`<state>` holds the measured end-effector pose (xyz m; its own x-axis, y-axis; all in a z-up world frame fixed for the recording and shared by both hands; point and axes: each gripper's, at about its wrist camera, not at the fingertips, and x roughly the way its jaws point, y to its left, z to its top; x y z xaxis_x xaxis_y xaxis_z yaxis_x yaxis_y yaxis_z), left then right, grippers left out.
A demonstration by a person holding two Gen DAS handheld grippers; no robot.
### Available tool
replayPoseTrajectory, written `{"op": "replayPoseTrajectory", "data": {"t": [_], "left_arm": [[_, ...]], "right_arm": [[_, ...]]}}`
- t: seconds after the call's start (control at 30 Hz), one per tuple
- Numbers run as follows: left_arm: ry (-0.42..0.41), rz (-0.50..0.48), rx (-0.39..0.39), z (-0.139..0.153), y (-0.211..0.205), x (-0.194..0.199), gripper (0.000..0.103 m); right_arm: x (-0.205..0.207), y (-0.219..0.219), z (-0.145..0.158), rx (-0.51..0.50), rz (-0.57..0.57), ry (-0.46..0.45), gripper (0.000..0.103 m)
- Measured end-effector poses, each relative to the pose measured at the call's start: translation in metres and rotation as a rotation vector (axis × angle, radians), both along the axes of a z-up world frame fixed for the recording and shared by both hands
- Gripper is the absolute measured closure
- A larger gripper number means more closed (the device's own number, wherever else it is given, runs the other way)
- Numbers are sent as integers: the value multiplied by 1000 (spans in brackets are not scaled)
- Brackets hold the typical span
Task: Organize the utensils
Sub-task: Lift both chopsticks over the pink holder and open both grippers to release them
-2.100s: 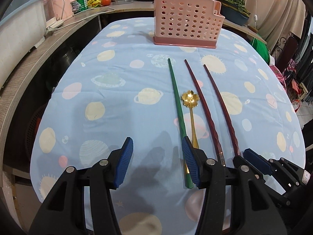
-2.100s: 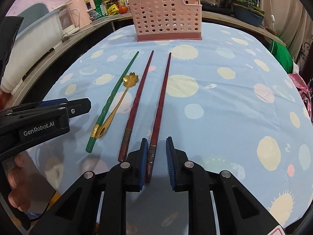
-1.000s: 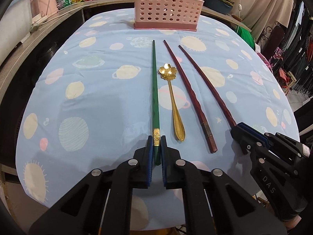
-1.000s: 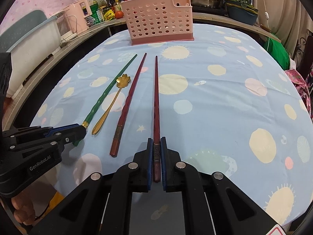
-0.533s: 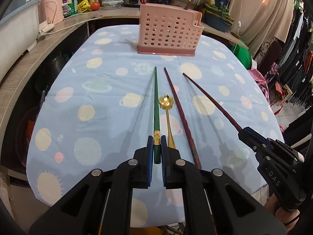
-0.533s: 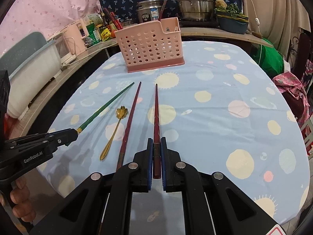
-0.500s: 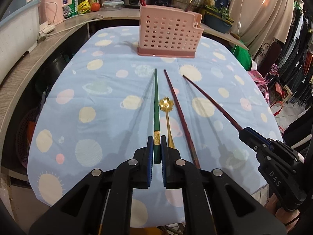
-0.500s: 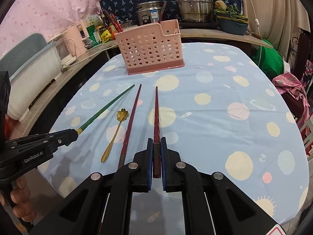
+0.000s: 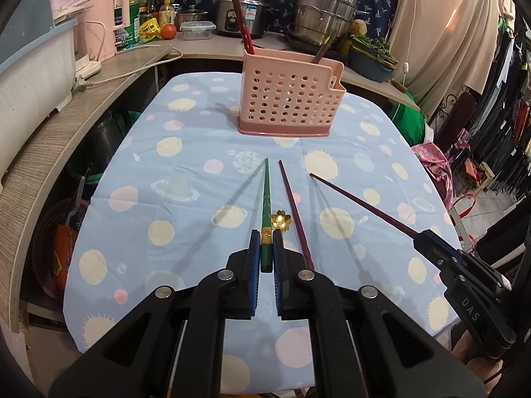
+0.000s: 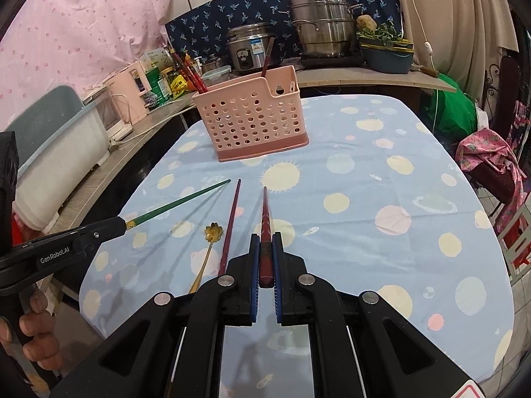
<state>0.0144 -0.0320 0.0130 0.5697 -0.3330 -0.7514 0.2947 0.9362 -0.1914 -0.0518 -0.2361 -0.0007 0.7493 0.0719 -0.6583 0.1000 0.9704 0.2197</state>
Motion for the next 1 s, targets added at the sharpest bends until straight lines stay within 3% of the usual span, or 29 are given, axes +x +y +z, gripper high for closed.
{"op": "replayPoseTrajectory", "data": {"t": [0.33, 0.67, 1.0], "left_arm": [[-59, 28, -22, 24, 9, 14, 96], [-169, 47, -36, 66, 10, 32, 96], [-247, 39, -66, 110, 0, 74, 96]], "right_arm": [[4, -13, 25, 15, -19, -62, 96], [16, -27, 58, 10, -40, -138, 96], [55, -42, 108, 38, -27, -242, 96]]}}
